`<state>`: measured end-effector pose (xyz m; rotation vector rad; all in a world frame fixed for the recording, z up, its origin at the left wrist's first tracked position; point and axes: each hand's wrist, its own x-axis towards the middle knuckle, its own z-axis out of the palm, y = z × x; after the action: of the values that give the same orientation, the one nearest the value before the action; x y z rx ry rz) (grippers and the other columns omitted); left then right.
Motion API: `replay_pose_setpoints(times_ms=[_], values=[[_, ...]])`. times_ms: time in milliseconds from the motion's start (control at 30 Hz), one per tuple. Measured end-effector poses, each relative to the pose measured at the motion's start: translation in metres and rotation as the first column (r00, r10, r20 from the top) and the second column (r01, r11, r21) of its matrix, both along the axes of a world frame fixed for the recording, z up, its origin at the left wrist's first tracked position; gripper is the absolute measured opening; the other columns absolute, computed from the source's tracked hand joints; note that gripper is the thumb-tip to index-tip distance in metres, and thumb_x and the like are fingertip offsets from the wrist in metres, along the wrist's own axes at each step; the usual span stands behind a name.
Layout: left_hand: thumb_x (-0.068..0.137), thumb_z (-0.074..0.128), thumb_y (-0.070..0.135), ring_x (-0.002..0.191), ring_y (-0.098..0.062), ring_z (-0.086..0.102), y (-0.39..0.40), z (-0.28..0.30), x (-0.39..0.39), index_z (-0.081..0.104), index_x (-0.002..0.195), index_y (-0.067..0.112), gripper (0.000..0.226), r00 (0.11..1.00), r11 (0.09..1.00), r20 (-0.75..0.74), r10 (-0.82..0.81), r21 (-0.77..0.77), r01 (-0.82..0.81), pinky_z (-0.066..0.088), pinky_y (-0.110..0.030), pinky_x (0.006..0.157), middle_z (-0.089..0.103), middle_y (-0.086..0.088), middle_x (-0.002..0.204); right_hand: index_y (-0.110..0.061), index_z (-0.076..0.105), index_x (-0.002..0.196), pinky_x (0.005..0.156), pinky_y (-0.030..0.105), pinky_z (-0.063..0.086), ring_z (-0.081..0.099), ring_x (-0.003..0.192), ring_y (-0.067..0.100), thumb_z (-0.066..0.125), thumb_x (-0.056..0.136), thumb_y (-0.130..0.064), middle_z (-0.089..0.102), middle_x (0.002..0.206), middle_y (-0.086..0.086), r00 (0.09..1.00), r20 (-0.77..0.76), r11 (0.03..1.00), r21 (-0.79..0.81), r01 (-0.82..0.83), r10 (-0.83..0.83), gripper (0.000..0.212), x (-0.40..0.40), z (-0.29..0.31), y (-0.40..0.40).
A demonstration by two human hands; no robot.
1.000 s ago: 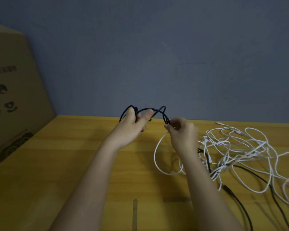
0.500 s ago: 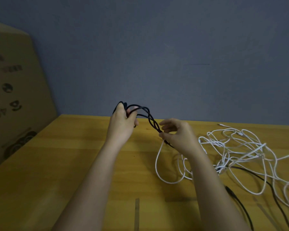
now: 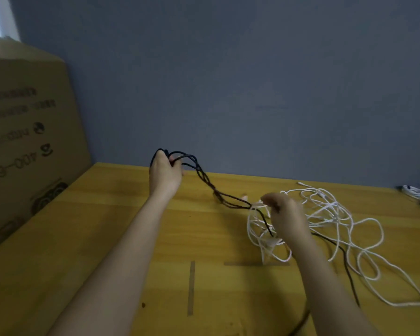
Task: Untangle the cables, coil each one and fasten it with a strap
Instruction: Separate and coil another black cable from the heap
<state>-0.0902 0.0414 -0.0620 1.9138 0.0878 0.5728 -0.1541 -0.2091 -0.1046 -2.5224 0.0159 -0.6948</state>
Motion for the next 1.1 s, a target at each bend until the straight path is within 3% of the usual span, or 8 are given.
replay_pose_setpoints(times_ms=[200, 367, 500, 600, 667, 833, 967, 1100], values=[[0.100, 0.048, 0.026, 0.059, -0.011, 0.052, -0.002, 0.038, -0.033, 0.043, 0.096, 0.010, 0.017, 0.995, 0.993, -0.027, -0.093, 0.067, 0.095, 0.034, -0.020, 0.044, 0.061, -0.001, 0.075, -0.012, 0.070, 0.114, 0.075, 0.018, 0.036, 0.061, 0.103, 0.015, 0.056, 0.095, -0.012, 0.070, 0.111, 0.002, 0.978, -0.182, 0.992, 0.091, -0.088, 0.103, 0.024, -0.031, 0.016, -0.005], [0.099, 0.050, 0.025, 0.059, -0.008, 0.054, -0.014, 0.055, -0.059, 0.043, 0.094, 0.012, 0.016, 0.988, 0.979, -0.011, -0.157, 0.129, 0.157, 0.032, -0.024, 0.046, 0.065, -0.007, 0.083, -0.026, 0.052, 0.135, 0.081, 0.020, 0.046, 0.053, 0.115, 0.009, 0.063, 0.091, -0.030, 0.055, 0.121, -0.011, 0.960, -0.110, 0.927, 0.308, -0.214, 0.258, 0.046, -0.048, 0.052, 0.030], [0.099, 0.048, 0.022, 0.063, -0.009, 0.057, -0.016, 0.072, -0.073, 0.043, 0.095, 0.011, 0.013, 0.983, 0.975, 0.014, -0.184, 0.126, 0.181, 0.038, -0.026, 0.050, 0.064, -0.009, 0.088, -0.016, 0.064, 0.121, 0.066, 0.024, 0.041, 0.056, 0.085, 0.019, 0.058, 0.095, -0.033, 0.062, 0.095, -0.001, 0.896, -0.397, 0.959, -0.113, -0.261, 0.197, 0.032, -0.047, 0.059, 0.047], [0.100, 0.048, 0.025, 0.066, -0.014, 0.056, -0.012, 0.091, -0.083, 0.042, 0.095, 0.012, 0.015, 0.979, 0.977, 0.063, -0.192, 0.106, 0.185, 0.040, -0.028, 0.053, 0.062, -0.007, 0.083, 0.007, 0.068, 0.092, 0.055, 0.024, 0.041, 0.062, 0.060, 0.019, 0.051, 0.098, -0.014, 0.065, 0.061, 0.006, 0.948, -0.210, 0.946, 0.267, -0.182, 0.241, 0.028, -0.044, 0.077, 0.057], [0.099, 0.049, 0.033, 0.065, -0.014, 0.054, -0.007, 0.105, -0.089, 0.044, 0.099, 0.008, 0.026, 0.976, 0.979, 0.101, -0.192, 0.095, 0.182, 0.039, -0.028, 0.055, 0.062, -0.004, 0.078, 0.007, 0.066, 0.085, 0.055, 0.021, 0.048, 0.062, 0.050, 0.009, 0.050, 0.098, -0.006, 0.064, 0.050, -0.003, 0.978, 0.058, 0.696, 0.694, -0.183, 0.200, 0.025, -0.040, 0.103, 0.059], [0.096, 0.050, 0.045, 0.056, -0.012, 0.045, -0.006, 0.126, -0.097, 0.049, 0.102, 0.005, 0.040, 0.958, 0.956, 0.089, -0.272, 0.136, 0.259, 0.034, -0.026, 0.053, 0.057, -0.002, 0.075, -0.013, 0.062, 0.086, 0.069, 0.026, 0.052, 0.066, 0.075, 0.013, 0.047, 0.100, -0.009, 0.069, 0.076, 0.003, 0.824, 0.564, 0.360, 0.760, -0.541, 0.049, 0.020, -0.050, 0.169, 0.064], [0.099, 0.049, 0.036, 0.058, -0.014, 0.046, -0.002, 0.114, -0.099, 0.046, 0.096, 0.009, 0.028, 0.957, 0.942, -0.001, -0.290, 0.175, 0.286, 0.034, -0.025, 0.052, 0.052, -0.003, 0.075, -0.005, 0.066, 0.099, 0.070, 0.023, 0.049, 0.063, 0.067, -0.004, 0.051, 0.099, -0.014, 0.066, 0.080, 0.004, 0.954, 0.287, 0.625, 0.731, -0.274, 0.083, 0.018, -0.043, 0.134, 0.057], [0.099, 0.050, 0.033, 0.060, -0.015, 0.052, 0.012, 0.089, -0.098, 0.049, 0.088, 0.007, 0.028, 0.943, 0.919, -0.077, -0.322, 0.215, 0.331, 0.039, -0.028, 0.059, 0.055, -0.002, 0.068, -0.003, 0.069, 0.110, 0.081, 0.026, 0.042, 0.062, 0.103, 0.019, 0.055, 0.097, -0.022, 0.069, 0.108, 0.010, 0.982, -0.150, 0.938, 0.341, -0.059, 0.117, 0.027, -0.041, 0.086, 0.042]])
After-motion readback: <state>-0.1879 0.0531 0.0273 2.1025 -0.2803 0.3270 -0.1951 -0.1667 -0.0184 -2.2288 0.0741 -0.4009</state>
